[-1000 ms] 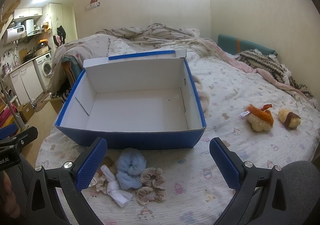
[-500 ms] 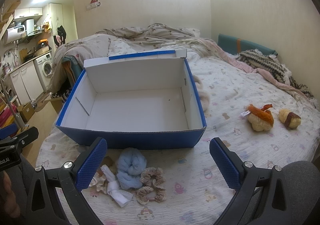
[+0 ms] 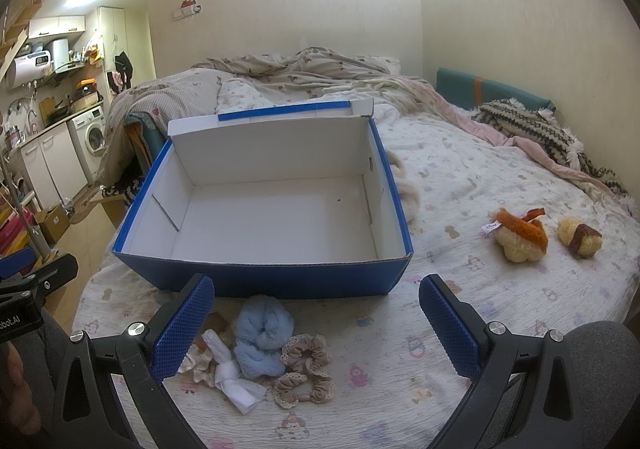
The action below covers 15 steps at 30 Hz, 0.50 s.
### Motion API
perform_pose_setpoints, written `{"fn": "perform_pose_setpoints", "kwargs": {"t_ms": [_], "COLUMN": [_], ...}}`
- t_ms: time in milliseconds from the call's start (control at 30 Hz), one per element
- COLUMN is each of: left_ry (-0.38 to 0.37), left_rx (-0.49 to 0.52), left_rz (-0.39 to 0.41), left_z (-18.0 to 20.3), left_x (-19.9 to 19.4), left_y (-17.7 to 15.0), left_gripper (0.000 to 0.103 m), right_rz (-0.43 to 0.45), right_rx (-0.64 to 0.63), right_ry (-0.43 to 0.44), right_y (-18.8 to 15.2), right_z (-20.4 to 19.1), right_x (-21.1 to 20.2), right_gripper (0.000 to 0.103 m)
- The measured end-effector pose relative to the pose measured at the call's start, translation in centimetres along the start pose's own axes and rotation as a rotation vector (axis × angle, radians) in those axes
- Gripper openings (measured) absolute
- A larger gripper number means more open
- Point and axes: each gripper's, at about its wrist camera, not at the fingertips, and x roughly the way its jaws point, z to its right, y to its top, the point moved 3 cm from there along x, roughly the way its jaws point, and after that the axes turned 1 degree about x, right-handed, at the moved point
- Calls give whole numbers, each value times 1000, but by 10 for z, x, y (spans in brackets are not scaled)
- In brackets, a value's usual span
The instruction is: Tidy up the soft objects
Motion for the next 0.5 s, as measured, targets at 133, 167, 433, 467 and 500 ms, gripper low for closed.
{"fn": "perform_pose_setpoints", "kwargs": {"t_ms": [133, 167, 433, 467, 500], "left_ry": [5, 5, 23, 31, 44], "left_rx": [-3, -2, 12, 17, 20], "left_rz": [7, 4, -24, -39, -53], "left_z": [-2, -2, -3, -4, -5], "left_x": [-1, -1, 4, 6, 10], "left_y": [0, -1, -3, -2, -2], "left_gripper": [103, 103, 103, 103, 103], "right_rz": [-1, -2, -30, -39, -45], "right_rx": [-1, -1, 62, 67, 71], "right_ry": [-1, -1, -6, 1, 5], "right_y": [0, 0, 6, 8, 9], "right_z": [0, 0, 11, 13, 16], "right_x": [0, 0, 4, 5, 6], "right_gripper": [103, 103, 103, 103, 103]}}
